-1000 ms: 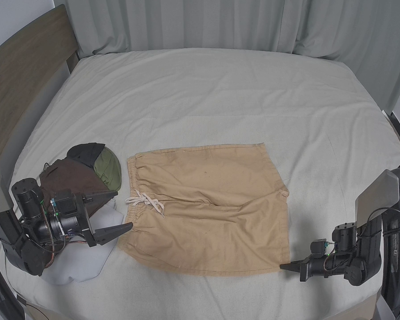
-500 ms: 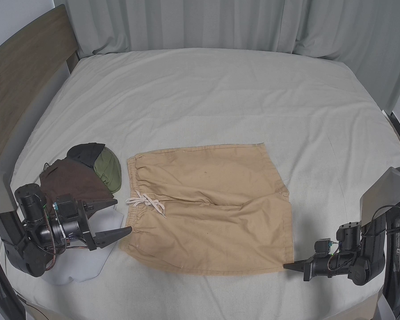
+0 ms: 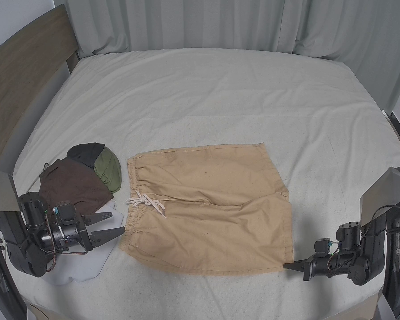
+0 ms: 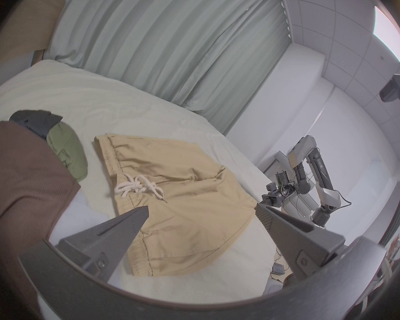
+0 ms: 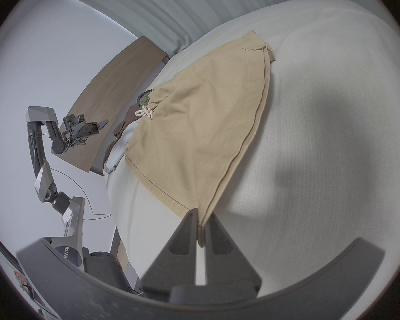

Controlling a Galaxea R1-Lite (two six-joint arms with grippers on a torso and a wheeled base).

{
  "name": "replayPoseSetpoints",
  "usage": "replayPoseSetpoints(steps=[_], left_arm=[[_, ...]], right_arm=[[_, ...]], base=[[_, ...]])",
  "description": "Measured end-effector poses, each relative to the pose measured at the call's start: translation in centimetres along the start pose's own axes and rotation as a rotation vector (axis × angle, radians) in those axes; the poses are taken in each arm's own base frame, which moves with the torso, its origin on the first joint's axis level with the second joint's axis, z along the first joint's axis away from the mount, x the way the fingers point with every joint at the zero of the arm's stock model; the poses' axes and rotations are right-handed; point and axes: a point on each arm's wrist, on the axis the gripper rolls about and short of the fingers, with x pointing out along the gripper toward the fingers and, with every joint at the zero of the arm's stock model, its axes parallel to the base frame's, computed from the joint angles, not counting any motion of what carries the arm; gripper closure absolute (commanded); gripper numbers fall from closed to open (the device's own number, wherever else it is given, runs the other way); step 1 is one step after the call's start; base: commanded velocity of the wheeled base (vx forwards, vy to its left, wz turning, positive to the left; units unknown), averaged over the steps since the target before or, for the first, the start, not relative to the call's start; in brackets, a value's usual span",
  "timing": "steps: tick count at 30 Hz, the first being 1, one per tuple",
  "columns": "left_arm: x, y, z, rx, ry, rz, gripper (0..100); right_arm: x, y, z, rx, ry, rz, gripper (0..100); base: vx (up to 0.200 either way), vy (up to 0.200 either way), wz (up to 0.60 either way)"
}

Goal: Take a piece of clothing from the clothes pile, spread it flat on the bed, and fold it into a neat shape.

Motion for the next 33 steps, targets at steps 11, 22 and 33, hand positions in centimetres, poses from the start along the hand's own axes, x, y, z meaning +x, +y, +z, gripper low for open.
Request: replayPoseSetpoints(steps=[11, 22, 33], left_arm=[[0.1, 2.0, -2.7, -0.099, 0.049, 0.048, 0], [0.3, 3.9, -4.8, -0.165, 0.073, 0.084, 0], [0.5, 4.8, -6.1, -0.204, 0.094, 0.092, 0]], right_arm=[[0.1, 0.0, -0.1, 0.002, 0.003, 0.001, 100], [0.1, 0.0, -0.1, 0.002, 0.004, 0.001, 100], [0.1, 0.0, -0.1, 0.002, 0.006, 0.002, 100]], base=[[0.000, 0.000, 0.00], [0.000, 0.000, 0.00], [0.000, 0.000, 0.00]])
